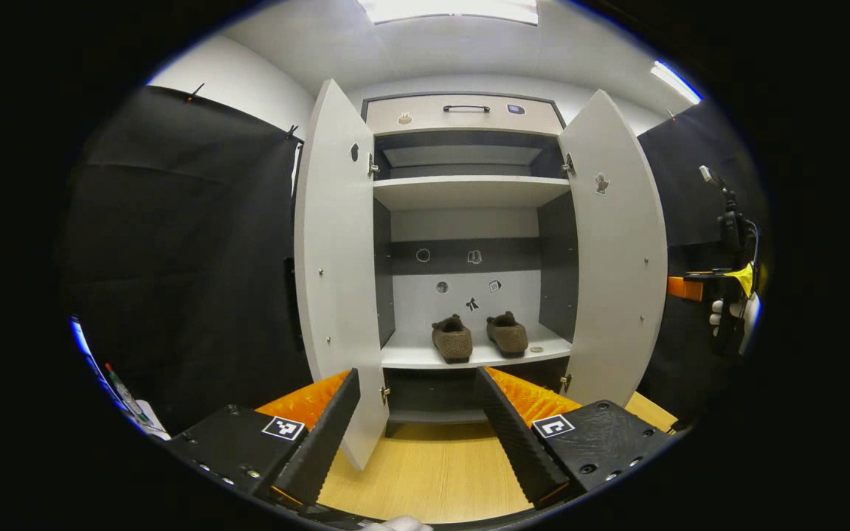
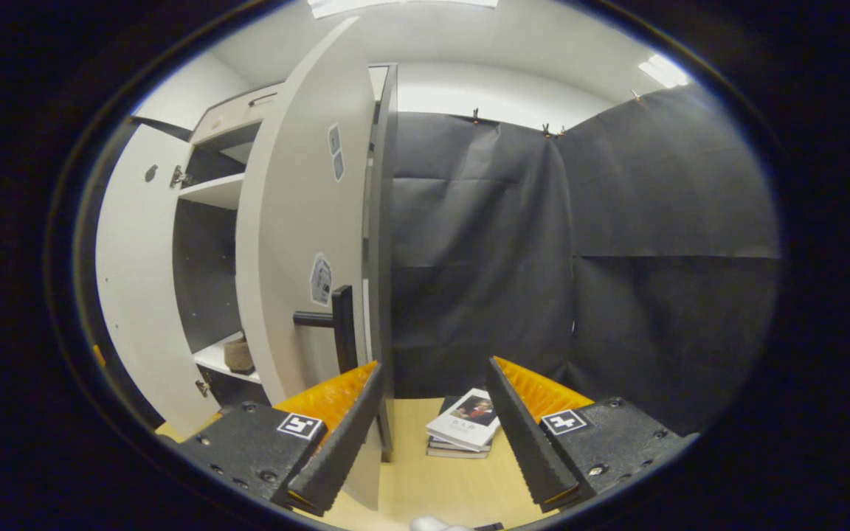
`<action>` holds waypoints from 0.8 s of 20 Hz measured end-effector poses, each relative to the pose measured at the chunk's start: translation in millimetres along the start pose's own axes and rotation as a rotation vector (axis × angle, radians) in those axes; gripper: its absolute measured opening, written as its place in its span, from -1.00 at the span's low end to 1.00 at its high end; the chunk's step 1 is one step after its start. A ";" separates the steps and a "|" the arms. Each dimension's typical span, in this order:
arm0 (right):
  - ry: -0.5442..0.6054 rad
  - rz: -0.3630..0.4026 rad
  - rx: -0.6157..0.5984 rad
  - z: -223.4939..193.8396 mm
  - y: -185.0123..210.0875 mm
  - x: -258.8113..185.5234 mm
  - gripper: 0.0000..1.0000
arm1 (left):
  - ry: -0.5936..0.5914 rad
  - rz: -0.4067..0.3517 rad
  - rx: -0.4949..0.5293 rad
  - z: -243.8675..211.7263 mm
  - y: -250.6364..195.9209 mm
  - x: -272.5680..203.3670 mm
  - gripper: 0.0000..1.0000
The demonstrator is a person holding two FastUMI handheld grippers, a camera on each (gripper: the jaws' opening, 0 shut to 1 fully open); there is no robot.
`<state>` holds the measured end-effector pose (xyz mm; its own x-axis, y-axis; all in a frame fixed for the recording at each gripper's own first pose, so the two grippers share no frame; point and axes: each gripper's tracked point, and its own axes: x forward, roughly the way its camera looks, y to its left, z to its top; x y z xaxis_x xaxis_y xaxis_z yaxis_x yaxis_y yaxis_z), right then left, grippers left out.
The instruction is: Grab one shoe with the right hand and put it into the shoe cabinet, grab the other shoe with the left hand and put it into the shoe cabinet; then close the right door with the right hand and the left door with the left hand.
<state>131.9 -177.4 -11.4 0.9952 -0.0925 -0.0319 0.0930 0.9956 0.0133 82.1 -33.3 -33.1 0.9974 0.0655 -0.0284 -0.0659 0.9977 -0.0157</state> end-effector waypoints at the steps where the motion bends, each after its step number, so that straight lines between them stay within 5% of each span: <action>1: 0.000 0.018 -0.003 0.4 7.5 -0.4 0.86 | 0.003 0.005 -0.001 -0.7 3.4 -0.9 0.92; 13: 0.036 0.268 0.016 -15.0 166.1 1.2 0.82 | 0.018 0.068 0.013 -3.7 56.2 -22.5 0.93; 16: 0.027 0.255 -0.023 -16.9 173.1 -17.6 0.99 | 0.025 0.062 0.013 -6.8 62.7 -23.5 0.92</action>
<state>130.0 -3.2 -25.4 0.9852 0.1619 -0.0570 -0.1620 0.9868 0.0018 54.3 27.6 -40.2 0.9904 0.1272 -0.0541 -0.1274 0.9919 -0.0001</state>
